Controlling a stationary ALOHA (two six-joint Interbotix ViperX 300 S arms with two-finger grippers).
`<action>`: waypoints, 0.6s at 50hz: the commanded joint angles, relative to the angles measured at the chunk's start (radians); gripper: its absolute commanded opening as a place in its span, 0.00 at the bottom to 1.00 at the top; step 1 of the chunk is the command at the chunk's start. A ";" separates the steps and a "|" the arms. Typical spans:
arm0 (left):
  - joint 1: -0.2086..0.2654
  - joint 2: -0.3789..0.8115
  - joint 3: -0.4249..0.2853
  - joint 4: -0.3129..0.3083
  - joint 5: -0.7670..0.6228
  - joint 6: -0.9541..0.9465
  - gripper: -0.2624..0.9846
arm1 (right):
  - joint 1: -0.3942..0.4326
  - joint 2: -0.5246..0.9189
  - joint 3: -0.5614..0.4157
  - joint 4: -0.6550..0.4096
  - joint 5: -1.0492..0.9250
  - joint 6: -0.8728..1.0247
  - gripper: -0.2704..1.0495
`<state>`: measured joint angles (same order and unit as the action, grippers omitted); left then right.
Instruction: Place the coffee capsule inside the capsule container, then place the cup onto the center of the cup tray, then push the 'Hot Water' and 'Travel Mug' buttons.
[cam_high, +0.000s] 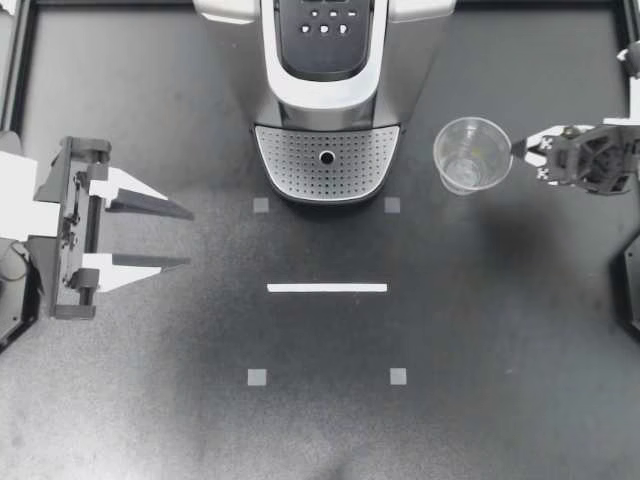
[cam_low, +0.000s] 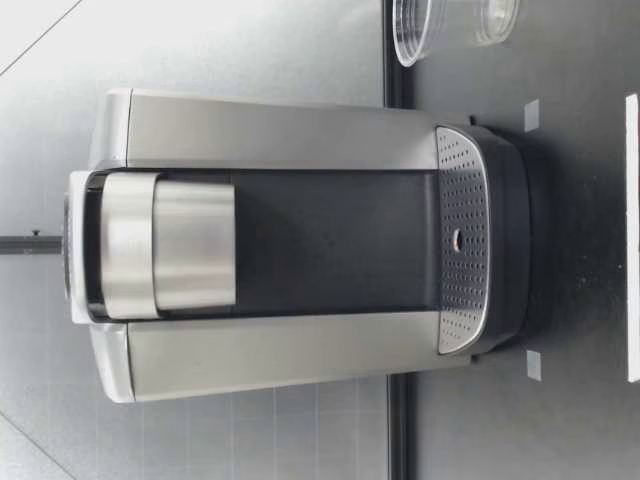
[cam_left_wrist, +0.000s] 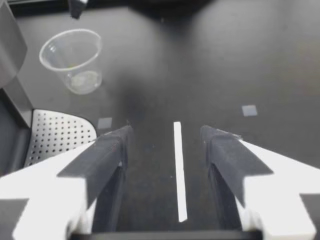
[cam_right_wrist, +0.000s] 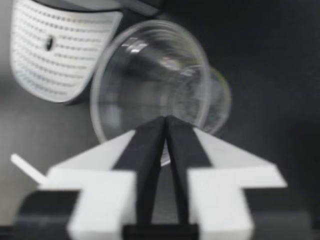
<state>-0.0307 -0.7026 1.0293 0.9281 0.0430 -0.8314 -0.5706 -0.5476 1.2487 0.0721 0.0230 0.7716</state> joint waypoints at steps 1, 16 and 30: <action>0.006 -0.005 -0.009 -0.002 -0.006 -0.003 0.59 | -0.031 0.008 -0.028 -0.011 -0.011 -0.003 0.52; 0.011 -0.005 -0.008 -0.002 -0.006 -0.003 0.59 | -0.051 0.014 -0.031 -0.038 -0.003 -0.003 0.62; 0.017 -0.005 -0.006 -0.002 -0.006 -0.003 0.59 | -0.051 0.051 -0.032 -0.038 -0.003 -0.002 0.62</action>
<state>-0.0184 -0.7026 1.0324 0.9281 0.0414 -0.8330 -0.6151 -0.5016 1.2395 0.0353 0.0245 0.7716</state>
